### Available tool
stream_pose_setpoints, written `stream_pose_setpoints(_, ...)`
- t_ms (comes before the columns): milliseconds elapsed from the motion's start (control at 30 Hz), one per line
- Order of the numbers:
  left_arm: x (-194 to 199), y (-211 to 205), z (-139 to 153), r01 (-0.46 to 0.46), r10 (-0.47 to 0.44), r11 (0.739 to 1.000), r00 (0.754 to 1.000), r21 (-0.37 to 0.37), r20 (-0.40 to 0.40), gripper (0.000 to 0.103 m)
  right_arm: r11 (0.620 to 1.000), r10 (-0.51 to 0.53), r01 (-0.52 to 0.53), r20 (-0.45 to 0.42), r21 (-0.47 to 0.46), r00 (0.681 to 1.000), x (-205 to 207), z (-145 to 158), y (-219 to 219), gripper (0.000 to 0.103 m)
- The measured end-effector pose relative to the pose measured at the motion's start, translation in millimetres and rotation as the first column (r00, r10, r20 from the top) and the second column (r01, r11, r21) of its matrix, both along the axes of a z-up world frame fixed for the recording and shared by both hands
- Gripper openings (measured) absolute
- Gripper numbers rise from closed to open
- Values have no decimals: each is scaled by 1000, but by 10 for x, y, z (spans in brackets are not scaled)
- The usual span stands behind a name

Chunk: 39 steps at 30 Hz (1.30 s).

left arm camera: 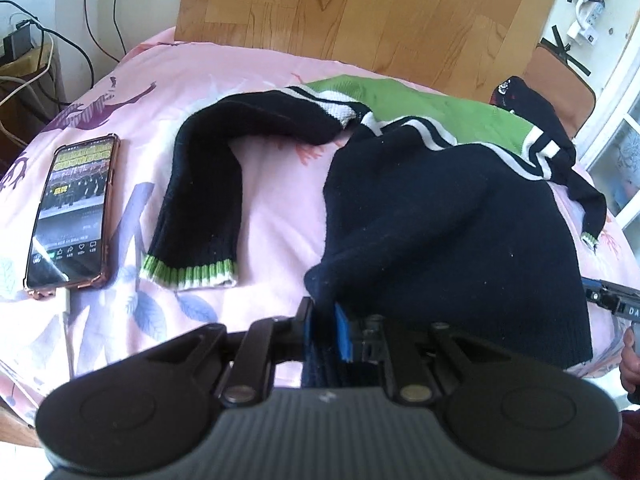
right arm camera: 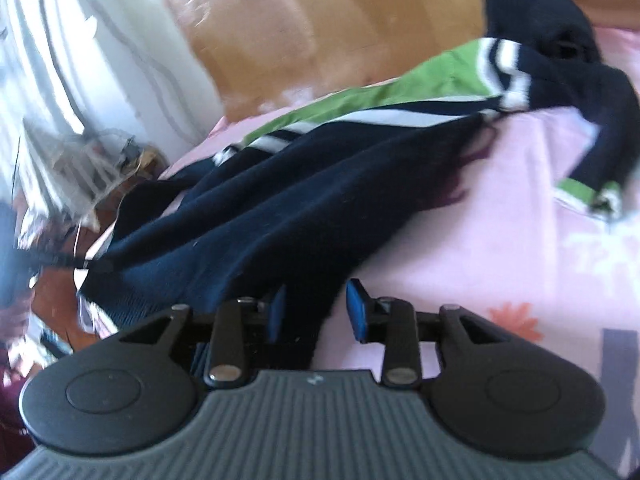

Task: Fold small clothes

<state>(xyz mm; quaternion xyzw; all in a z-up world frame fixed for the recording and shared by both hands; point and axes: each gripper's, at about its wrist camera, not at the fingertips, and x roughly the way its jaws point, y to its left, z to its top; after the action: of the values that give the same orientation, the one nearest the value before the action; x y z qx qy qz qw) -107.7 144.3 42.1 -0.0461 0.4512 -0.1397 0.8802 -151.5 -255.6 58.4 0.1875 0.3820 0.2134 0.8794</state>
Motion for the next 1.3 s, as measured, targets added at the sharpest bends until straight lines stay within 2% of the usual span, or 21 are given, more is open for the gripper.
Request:
stream_pose_setpoints(67, 3, -22, -32, 6, -6, 1000, 1000, 11, -8, 12, 997, 6, -4, 35, -71, 999, -25, 23, 120, 32)
stream_pose_setpoints(100, -3, -28, -43, 13, -13, 1000, 1000, 18, -10, 12, 993, 6, 0, 44, -117, 999, -33, 39, 181, 16)
stream_pose_setpoints(133, -9, -52, -44, 23, -22, 999, 1000, 28, -9, 12, 987, 7, 0, 44, -160, 999, -28, 53, 229, 13)
stream_pose_setpoints(200, -43, -70, -34, 45, -45, 998, 999, 40, -1, 12, 991, -1, 3, 18, -137, 1000, -13, 60, 185, 6)
stream_pose_setpoints(267, -76, -105, -1, 71, -72, 997, 997, 37, 6, 12, 992, -28, 27, -6, -126, 1000, -14, 105, 50, 5)
stream_pose_setpoints(333, -109, -132, 48, 102, -102, 995, 995, 20, 16, 12, 988, -75, 76, 14, -136, 997, -72, 254, -149, 5)
stream_pose_setpoints(433, -170, -208, 120, 184, -182, 982, 983, -45, 34, 12, 980, -125, 131, 47, -148, 991, -210, 540, -458, 5)
stream_pose_setpoints(533, -224, -371, 63, 256, -255, 967, 966, -14, 37, 12, 962, -127, 136, 53, -239, 990, -339, 689, -573, 5)
stream_pose_setpoints(600, -209, -468, -85, 277, -277, 959, 961, 51, -7, 12, 963, -106, 96, -25, -250, 994, -358, 566, -545, 5)
stream_pose_setpoints(633, -188, -482, -160, 273, -271, 959, 962, 77, -29, 19, 967, -84, 61, -81, -248, 993, -352, 455, -512, 5)
stream_pose_setpoints(667, -167, -460, -194, 266, -264, 962, 964, 69, -34, 20, 966, -58, 22, -132, -259, 990, -338, 337, -465, 6)
stream_pose_setpoints(700, -155, -430, -184, 261, -259, 964, 965, 48, -33, 21, 958, -46, -1, -154, -287, 987, -329, 258, -421, 9)
stream_pose_setpoints(733, -150, -393, -157, 251, -250, 967, 968, 46, -29, 30, 954, -38, -12, -159, -301, 986, -305, 233, -408, 10)
stream_pose_setpoints(800, -174, -317, -72, 229, -231, 971, 973, 69, 15, 42, 962, -64, 25, -135, -273, 989, -229, 327, -500, 12)
stream_pose_setpoints(933, -179, 14, 134, 121, -120, 993, 985, 7, 127, 44, 970, -100, 96, -7, -224, 995, 4, 679, -583, 18)
stream_pose_setpoints(1033, -167, 244, 203, 33, -21, 998, 983, -62, 180, 45, 975, -34, 42, 38, -218, 999, 327, 766, -332, 19)
stream_pose_setpoints(1133, -185, 405, 205, 17, 6, 993, 979, -113, 206, 45, 968, 127, -110, 63, -223, 990, 726, 781, 202, 19)
stream_pose_setpoints(1200, -230, 479, 184, 16, 13, 992, 975, -126, 222, 45, 936, 268, -235, 96, -264, 959, 1018, 788, 679, 20)
stream_pose_setpoints(1300, -294, 572, 151, 10, 28, 989, 968, -151, 248, 46, 829, 477, -383, 159, -406, 864, 1348, 761, 1507, 32)
